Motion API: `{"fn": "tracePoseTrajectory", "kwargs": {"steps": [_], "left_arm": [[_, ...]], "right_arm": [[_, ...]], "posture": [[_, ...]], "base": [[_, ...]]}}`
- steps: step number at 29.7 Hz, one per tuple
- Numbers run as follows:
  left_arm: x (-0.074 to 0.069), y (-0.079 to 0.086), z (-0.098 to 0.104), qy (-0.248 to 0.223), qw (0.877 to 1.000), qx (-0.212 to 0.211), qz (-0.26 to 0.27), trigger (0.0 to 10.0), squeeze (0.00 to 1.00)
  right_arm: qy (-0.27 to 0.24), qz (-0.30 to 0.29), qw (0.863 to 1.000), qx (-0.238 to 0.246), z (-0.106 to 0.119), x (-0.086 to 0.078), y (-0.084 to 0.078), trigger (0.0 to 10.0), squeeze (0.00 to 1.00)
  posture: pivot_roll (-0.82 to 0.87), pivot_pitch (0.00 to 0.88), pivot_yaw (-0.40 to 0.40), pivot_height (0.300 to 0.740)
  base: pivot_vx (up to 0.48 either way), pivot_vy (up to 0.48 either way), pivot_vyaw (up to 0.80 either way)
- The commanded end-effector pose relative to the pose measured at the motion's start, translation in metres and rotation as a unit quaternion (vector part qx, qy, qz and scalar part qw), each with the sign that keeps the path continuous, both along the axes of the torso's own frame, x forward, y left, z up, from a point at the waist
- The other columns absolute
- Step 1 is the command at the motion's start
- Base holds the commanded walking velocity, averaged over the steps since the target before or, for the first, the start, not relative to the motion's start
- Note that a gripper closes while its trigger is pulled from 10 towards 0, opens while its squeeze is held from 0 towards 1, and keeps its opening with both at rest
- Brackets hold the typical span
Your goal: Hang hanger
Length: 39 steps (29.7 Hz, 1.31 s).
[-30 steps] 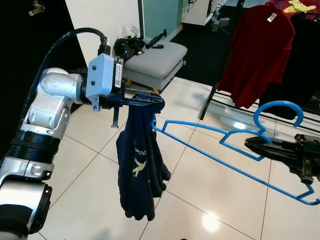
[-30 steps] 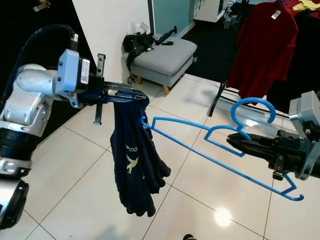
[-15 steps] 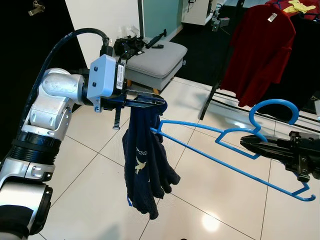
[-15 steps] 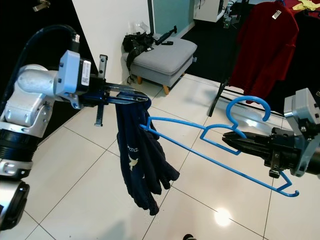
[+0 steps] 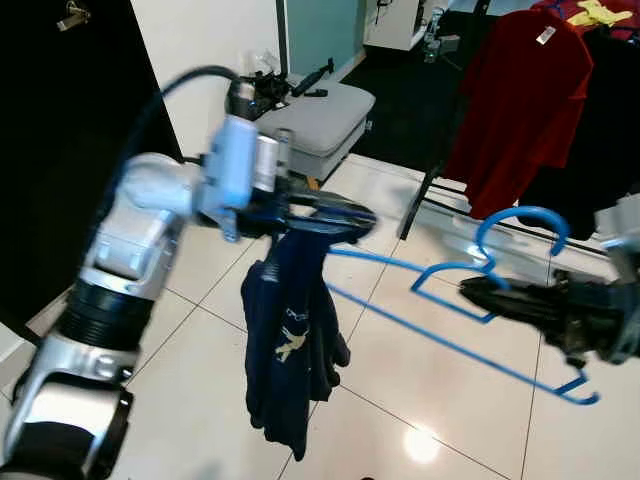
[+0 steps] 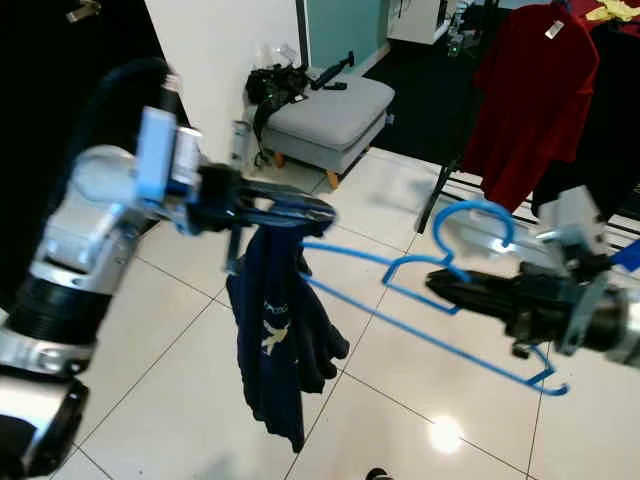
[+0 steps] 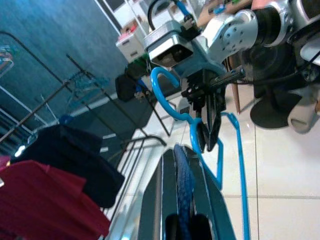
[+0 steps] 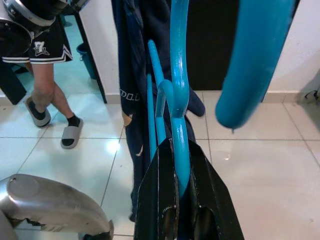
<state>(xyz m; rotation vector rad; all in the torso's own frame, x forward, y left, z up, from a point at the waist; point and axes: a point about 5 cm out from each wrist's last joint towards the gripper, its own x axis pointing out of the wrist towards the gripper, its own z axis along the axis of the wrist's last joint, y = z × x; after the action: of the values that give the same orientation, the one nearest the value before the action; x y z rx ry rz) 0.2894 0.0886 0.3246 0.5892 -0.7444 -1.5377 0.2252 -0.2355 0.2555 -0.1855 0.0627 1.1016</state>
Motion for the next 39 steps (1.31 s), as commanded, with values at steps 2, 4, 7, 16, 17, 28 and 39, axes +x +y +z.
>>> {"fn": "tracePoseTrajectory", "kwargs": {"steps": [2,4,7,16,17,28,39], "left_arm": [[0.001,-0.006,-0.005,-0.014,1.000,0.014,0.002,10.0,0.00],[0.007,-0.004,-0.007,-0.031,0.999,0.030,0.025,10.0,0.00],[0.018,0.004,-0.006,-0.058,0.994,0.055,0.069,10.0,0.00],[0.042,0.041,0.005,-0.121,0.965,0.113,0.205,10.0,0.00],[0.042,0.041,0.005,-0.121,0.965,0.113,0.205,10.0,0.00],[0.039,0.046,0.010,-0.128,0.966,0.093,0.204,10.0,0.00],[0.037,0.034,0.009,-0.138,0.970,0.082,0.182,10.0,0.00]], "right_arm": [[-0.005,0.026,1.000,0.001,-0.001,-0.002,0.014,10.0,0.00],[-0.002,0.036,0.999,0.005,-0.003,-0.002,0.019,10.0,0.00],[0.004,0.042,0.999,0.007,-0.006,-0.003,0.023,10.0,0.00],[0.023,0.017,0.999,-0.034,-0.022,0.001,0.021,10.0,0.00],[0.023,0.017,0.999,-0.034,-0.022,0.001,0.021,10.0,0.00],[0.064,-0.095,0.988,-0.108,-0.049,0.018,0.004,10.0,0.00],[0.055,-0.094,0.988,-0.107,-0.051,0.019,0.008,10.0,0.00]], "posture": [[-0.04,0.137,0.044,0.740],[-0.04,0.134,0.046,0.740],[-0.04,0.131,0.047,0.740],[-0.04,0.128,0.051,0.740],[-0.04,0.128,0.051,0.740],[-0.04,0.134,0.046,0.740],[-0.04,0.136,0.045,0.740]], "base": [[0.000,0.000,0.00],[0.000,0.000,0.00],[0.000,0.000,0.00],[0.000,0.000,0.00],[0.000,0.000,0.00],[0.000,0.000,0.00],[0.000,0.000,0.00]]}}
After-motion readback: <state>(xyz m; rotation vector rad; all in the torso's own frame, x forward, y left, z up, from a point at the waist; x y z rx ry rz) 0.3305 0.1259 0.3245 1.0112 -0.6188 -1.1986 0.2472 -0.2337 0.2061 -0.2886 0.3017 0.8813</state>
